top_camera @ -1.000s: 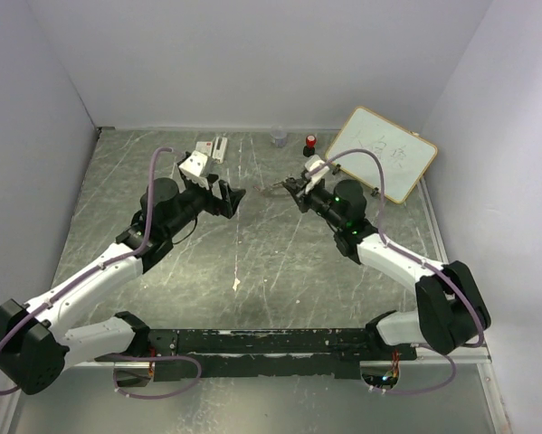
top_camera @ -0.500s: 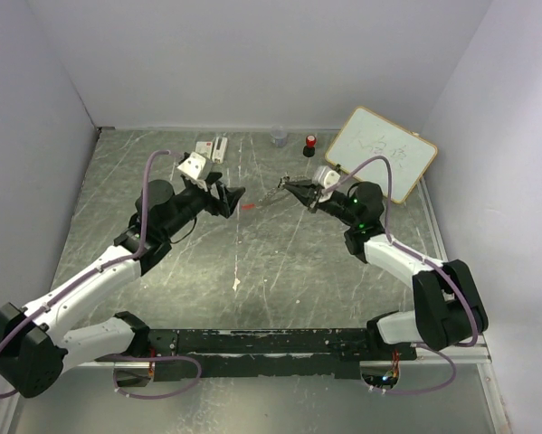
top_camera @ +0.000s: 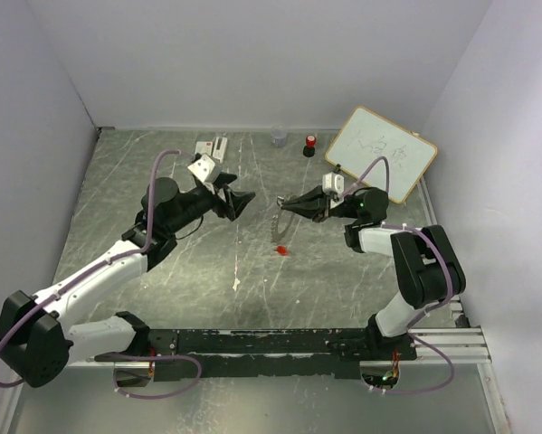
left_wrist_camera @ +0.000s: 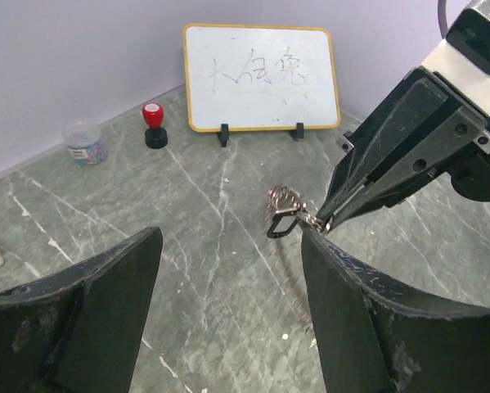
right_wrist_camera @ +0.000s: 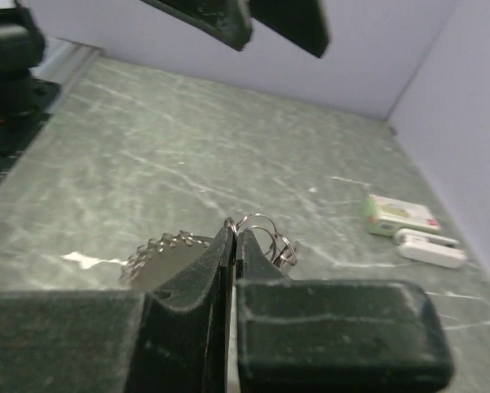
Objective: Put the keys on the keyring
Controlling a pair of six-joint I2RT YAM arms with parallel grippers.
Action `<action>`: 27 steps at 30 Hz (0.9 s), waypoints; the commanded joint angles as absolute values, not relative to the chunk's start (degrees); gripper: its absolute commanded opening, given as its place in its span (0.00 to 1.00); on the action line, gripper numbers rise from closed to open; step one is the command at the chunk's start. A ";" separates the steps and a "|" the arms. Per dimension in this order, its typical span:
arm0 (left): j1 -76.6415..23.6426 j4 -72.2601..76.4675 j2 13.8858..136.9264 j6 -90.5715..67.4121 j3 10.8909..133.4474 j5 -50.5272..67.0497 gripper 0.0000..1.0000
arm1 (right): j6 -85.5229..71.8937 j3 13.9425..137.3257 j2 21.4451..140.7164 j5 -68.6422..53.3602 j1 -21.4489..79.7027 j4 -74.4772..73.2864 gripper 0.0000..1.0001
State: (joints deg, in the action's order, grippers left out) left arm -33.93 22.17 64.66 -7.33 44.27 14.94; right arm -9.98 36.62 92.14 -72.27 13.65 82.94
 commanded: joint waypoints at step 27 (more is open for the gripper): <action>-33.57 37.17 76.81 -0.82 42.35 43.67 0.94 | -20.49 39.01 85.71 -83.54 13.70 104.30 0.00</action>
State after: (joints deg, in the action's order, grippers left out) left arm -33.89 31.75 74.87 -2.94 43.20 38.70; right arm -19.99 37.39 87.31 -83.24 13.72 87.18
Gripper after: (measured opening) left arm 0.940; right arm 0.008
